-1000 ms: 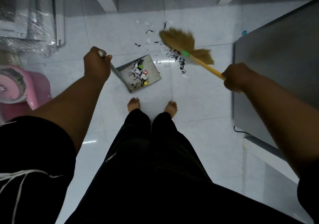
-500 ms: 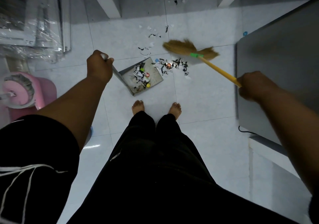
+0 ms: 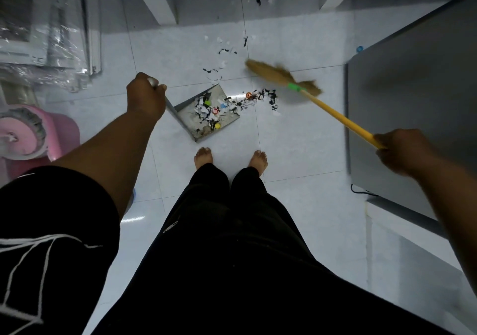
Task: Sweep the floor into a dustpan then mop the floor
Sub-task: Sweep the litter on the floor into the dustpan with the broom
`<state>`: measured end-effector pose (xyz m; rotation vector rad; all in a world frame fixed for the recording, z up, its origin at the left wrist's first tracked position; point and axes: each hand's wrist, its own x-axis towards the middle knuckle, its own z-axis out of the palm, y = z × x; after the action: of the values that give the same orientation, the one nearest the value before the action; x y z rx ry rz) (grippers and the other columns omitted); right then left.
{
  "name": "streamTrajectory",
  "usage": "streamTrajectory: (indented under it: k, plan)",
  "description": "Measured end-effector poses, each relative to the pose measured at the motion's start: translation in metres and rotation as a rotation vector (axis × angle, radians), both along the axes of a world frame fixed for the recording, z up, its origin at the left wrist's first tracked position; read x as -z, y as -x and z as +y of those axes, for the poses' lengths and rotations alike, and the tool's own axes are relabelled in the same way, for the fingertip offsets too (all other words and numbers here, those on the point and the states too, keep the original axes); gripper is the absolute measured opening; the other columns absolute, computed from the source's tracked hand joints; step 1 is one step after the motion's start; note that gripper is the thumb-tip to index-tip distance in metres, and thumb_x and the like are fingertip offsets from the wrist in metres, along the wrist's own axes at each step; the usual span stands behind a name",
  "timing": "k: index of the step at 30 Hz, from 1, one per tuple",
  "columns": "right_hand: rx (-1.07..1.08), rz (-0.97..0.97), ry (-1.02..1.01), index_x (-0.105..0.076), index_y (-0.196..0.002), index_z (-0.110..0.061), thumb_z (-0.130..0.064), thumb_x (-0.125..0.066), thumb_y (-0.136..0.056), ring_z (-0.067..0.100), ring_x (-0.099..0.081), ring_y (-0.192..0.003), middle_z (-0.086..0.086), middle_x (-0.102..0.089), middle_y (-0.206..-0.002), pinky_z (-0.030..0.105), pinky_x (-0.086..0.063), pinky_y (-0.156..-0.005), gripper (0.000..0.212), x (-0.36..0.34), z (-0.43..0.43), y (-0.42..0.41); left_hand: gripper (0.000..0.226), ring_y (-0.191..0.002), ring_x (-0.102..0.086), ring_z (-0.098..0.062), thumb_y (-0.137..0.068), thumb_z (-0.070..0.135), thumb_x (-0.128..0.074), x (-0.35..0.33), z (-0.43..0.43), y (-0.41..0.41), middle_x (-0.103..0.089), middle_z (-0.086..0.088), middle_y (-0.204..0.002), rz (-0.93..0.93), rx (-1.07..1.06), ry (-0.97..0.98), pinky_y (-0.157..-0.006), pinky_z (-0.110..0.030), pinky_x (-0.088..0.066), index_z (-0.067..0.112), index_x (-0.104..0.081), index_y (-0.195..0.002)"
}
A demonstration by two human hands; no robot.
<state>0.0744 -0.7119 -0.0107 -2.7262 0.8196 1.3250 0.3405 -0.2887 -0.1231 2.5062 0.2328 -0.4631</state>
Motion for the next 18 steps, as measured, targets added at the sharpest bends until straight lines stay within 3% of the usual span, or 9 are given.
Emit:
streamTrajectory:
  k: [2, 4, 7, 10, 12, 14, 18]
  plan:
    - [0.089, 0.033, -0.008, -0.065, -0.118, -0.009, -0.015, -0.055, -0.091, 0.033, -0.059, -0.084, 0.019, -0.064, -0.1, 0.031, -0.047, -0.071, 0.029, 0.006, 0.003, 0.001, 0.022, -0.102, -0.06, -0.018, -0.094, 0.016, -0.061, -0.001, 0.003, 0.002, -0.062, -0.009, -0.106, -0.003, 0.003, 0.015, -0.074, -0.004, -0.038, 0.0, -0.06, -0.109]
    - [0.166, 0.074, -0.031, -0.068, -0.104, -0.003, -0.011, -0.053, -0.088, 0.03, -0.057, -0.073, 0.017, -0.064, -0.087, 0.026, -0.041, -0.062, 0.023, 0.015, 0.013, -0.002, 0.004, -0.094, -0.056, -0.011, -0.094, 0.012, -0.059, 0.0, 0.005, 0.005, -0.056, 0.0, -0.093, 0.005, 0.016, 0.047, -0.059, 0.006, -0.034, 0.008, -0.059, -0.096]
    - [0.265, 0.101, -0.108, -0.067, -0.088, 0.0, -0.006, -0.052, -0.085, 0.023, -0.063, -0.052, 0.013, -0.064, -0.071, 0.022, -0.044, -0.048, 0.016, 0.028, 0.039, -0.011, 0.008, -0.092, -0.056, -0.01, -0.094, 0.011, -0.058, 0.001, 0.003, 0.012, -0.055, -0.002, -0.095, -0.001, 0.058, 0.057, -0.057, 0.004, -0.034, 0.014, -0.052, -0.091]
    - [0.368, 0.088, -0.251, -0.067, -0.089, 0.002, -0.004, -0.054, -0.084, 0.03, -0.07, -0.061, 0.018, -0.069, -0.078, 0.038, -0.059, -0.056, 0.015, 0.039, 0.072, -0.018, 0.005, -0.099, -0.06, -0.018, -0.094, 0.009, -0.057, 0.001, -0.003, 0.018, -0.056, -0.007, -0.1, 0.001, 0.094, 0.052, -0.067, -0.002, -0.036, 0.011, -0.053, -0.094]
    - [0.402, 0.067, -0.344, -0.068, -0.091, 0.001, -0.005, -0.053, -0.085, 0.034, -0.07, -0.066, 0.02, -0.069, -0.082, 0.044, -0.06, -0.061, 0.017, 0.04, 0.09, -0.022, 0.015, -0.098, -0.061, -0.016, -0.095, 0.007, -0.055, 0.002, -0.006, 0.021, -0.053, -0.004, -0.1, 0.011, 0.089, 0.061, -0.06, 0.0, -0.036, 0.017, -0.048, -0.086]
    - [0.399, 0.056, -0.41, -0.069, -0.091, -0.003, -0.007, -0.052, -0.085, 0.032, -0.069, -0.063, 0.016, -0.07, -0.083, 0.038, -0.059, -0.056, 0.018, 0.034, 0.101, -0.025, 0.021, -0.095, -0.059, -0.014, -0.095, 0.006, -0.054, 0.003, -0.008, 0.023, -0.052, -0.005, -0.101, 0.016, 0.089, 0.075, -0.055, 0.005, -0.036, 0.02, -0.046, -0.082]
    - [0.404, 0.019, -0.464, -0.069, -0.102, -0.016, -0.011, -0.053, -0.087, 0.018, -0.06, -0.057, 0.001, -0.072, -0.08, 0.024, -0.048, -0.046, 0.022, 0.0, 0.096, -0.023, 0.005, -0.102, -0.061, -0.021, -0.095, 0.009, -0.057, 0.007, -0.002, 0.024, -0.057, -0.01, -0.101, 0.004, 0.089, 0.048, -0.058, 0.006, -0.034, 0.01, -0.054, -0.099]
